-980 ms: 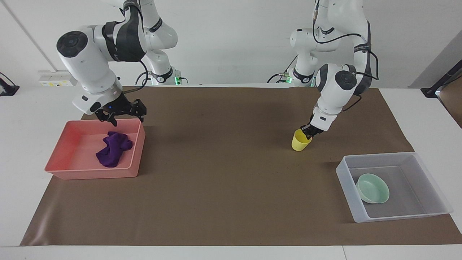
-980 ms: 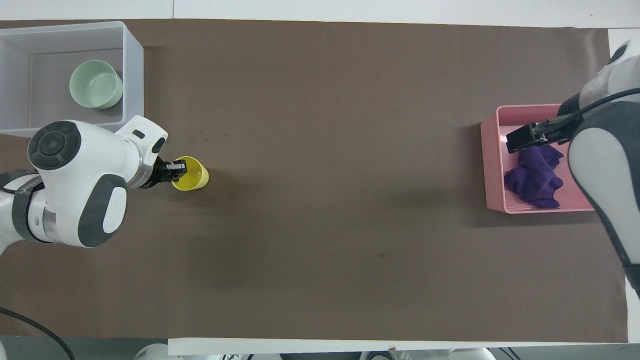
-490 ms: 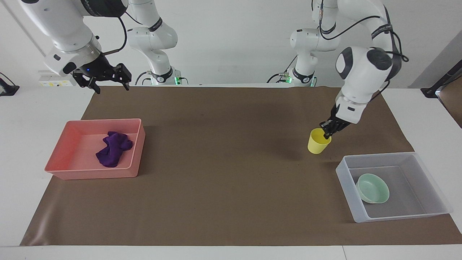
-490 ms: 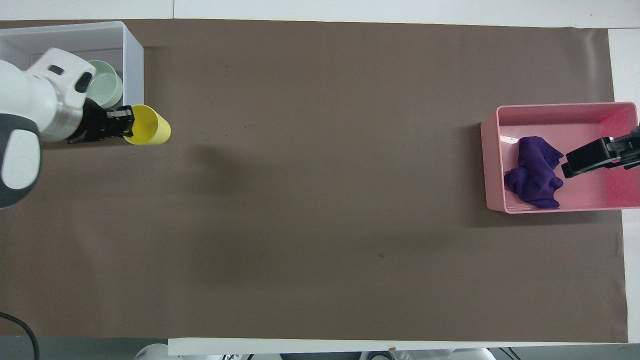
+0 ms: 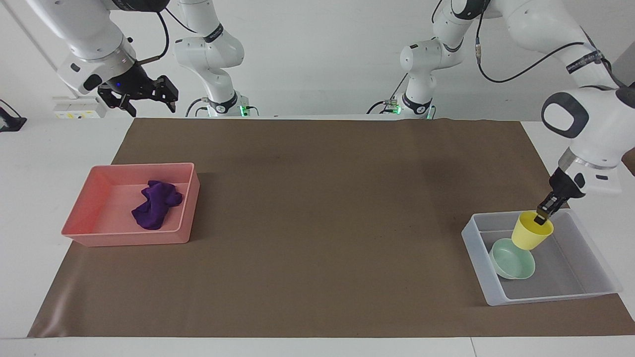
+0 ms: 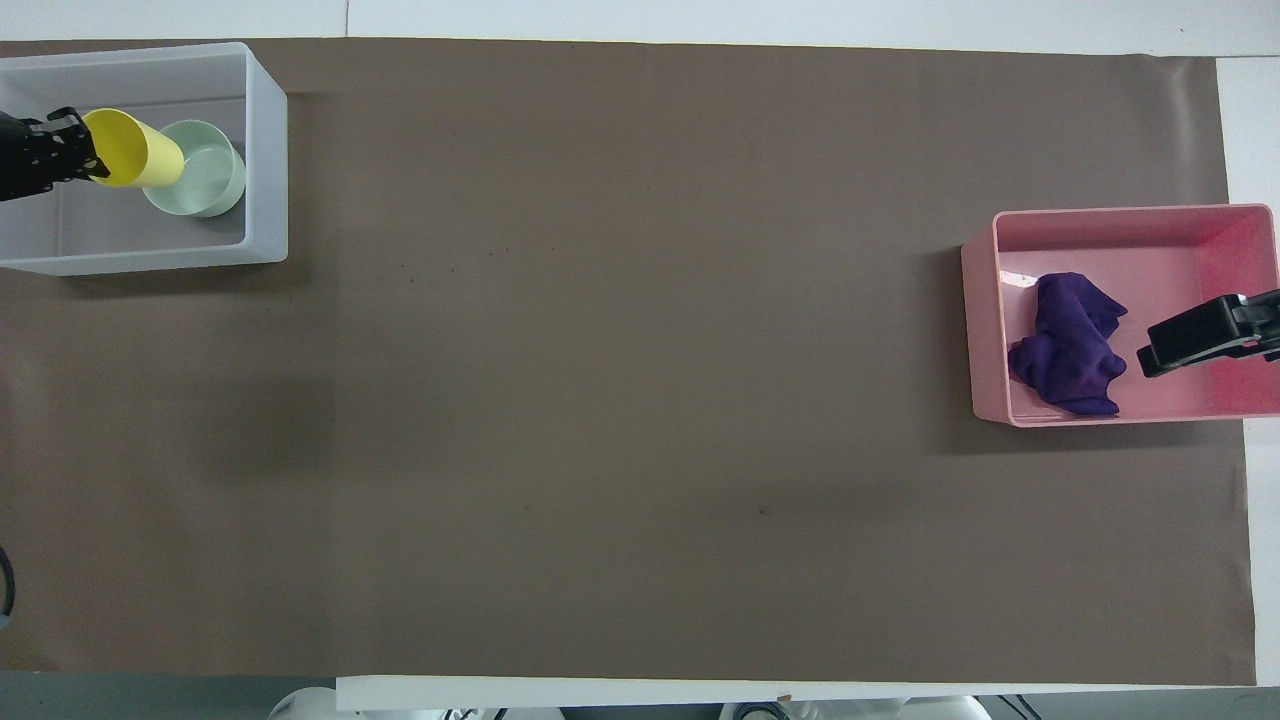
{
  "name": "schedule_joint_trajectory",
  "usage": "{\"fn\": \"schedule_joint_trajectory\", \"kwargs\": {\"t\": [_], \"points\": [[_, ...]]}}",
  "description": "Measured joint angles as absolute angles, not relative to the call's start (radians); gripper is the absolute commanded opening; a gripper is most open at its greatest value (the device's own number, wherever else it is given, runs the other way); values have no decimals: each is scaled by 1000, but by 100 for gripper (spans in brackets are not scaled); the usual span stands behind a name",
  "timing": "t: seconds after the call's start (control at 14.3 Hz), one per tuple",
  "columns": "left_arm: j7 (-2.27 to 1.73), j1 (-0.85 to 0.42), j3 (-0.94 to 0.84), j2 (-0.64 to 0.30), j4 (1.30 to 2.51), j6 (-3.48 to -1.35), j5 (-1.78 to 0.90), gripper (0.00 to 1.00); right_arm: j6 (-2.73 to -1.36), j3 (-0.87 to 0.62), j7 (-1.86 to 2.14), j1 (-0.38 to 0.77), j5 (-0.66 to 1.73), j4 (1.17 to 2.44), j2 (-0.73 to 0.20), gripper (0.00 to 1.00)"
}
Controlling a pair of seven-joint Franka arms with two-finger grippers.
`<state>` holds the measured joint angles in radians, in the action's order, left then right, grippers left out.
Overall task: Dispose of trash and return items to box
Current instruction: 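Release the cup into the bowl and withdraw the left gripper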
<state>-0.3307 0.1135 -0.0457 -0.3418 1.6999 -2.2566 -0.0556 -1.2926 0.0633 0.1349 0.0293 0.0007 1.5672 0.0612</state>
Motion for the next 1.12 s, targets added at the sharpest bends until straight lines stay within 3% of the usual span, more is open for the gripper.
{"fn": "schedule_joint_trajectory", "kwargs": {"t": [0.07, 0.14, 0.49, 1.12], "points": [[-331, 109, -50, -371, 1708, -2282, -55, 43, -1293, 63, 135, 29, 1, 1568, 61, 100], [-330, 109, -54, -389, 1716, -2295, -55, 99, -1293, 63, 135, 29, 1, 1568, 61, 100], [-314, 108, -60, -336, 1712, -2218, -52, 100, -1293, 63, 135, 29, 1, 1568, 61, 100], [-119, 67, -71, 51, 1707, -1649, 1, 100, -1293, 62, 135, 32, 1, 1569, 61, 100]]}}
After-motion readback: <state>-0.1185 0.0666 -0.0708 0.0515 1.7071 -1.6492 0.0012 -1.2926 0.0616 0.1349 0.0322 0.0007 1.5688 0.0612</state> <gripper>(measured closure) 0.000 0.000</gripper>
